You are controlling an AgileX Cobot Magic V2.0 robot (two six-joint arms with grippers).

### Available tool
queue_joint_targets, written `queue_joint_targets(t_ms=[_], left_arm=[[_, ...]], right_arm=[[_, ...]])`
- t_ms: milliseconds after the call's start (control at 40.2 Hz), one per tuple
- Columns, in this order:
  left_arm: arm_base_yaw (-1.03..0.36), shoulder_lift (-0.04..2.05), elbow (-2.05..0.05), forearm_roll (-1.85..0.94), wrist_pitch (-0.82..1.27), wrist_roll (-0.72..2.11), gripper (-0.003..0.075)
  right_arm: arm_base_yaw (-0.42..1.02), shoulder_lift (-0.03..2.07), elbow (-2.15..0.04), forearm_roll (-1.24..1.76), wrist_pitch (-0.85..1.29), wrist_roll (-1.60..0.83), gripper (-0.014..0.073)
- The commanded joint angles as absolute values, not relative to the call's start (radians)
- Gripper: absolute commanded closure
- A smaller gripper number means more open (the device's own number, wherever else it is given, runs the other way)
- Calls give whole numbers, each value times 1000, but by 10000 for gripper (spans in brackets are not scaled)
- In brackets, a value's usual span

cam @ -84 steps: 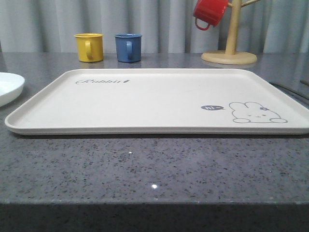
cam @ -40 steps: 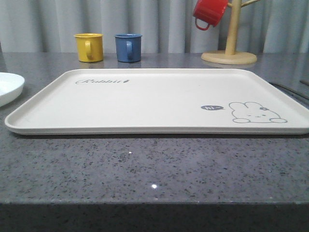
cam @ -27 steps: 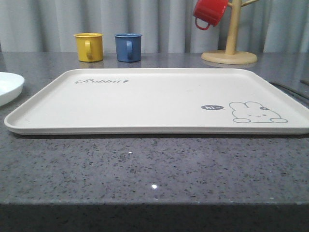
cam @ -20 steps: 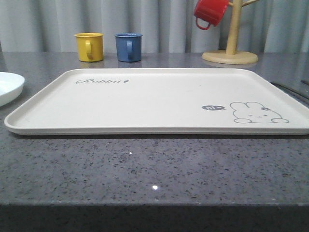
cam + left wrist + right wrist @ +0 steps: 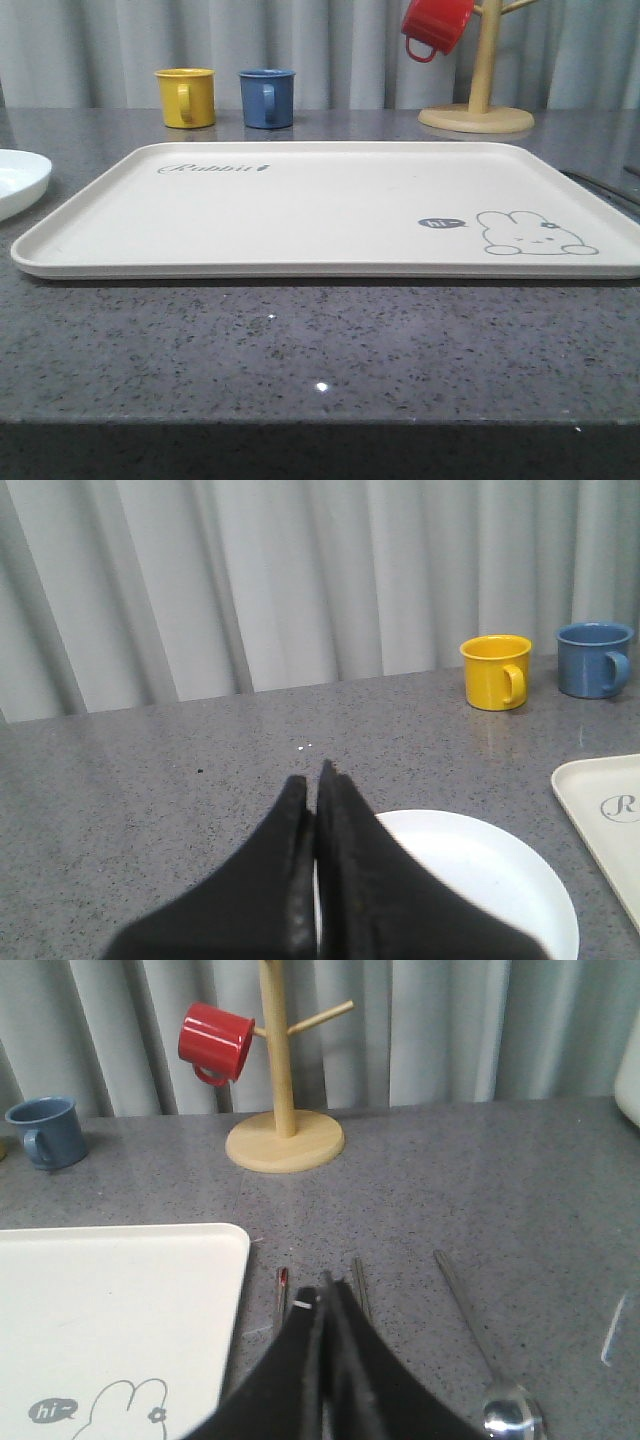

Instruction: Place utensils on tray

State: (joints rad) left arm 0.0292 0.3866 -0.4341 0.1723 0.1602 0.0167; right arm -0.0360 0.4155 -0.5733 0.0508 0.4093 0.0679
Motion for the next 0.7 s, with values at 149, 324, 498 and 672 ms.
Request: queue_joint_targets(t_ms=[149,324,498,672], left_arm=[[31,400,-470,164,90,11,283],[31,400,-470,142,90,11,26],[31,402,-470,142,84,11,27],[31,429,-473,36,80,11,27]], right_arm=[[-43,429,-611,45,357,56,362],[-43,429,-611,45,357,56,0],[-43,429,-611,45,356,56,-41],[-43,429,-611,45,356,56,-41]])
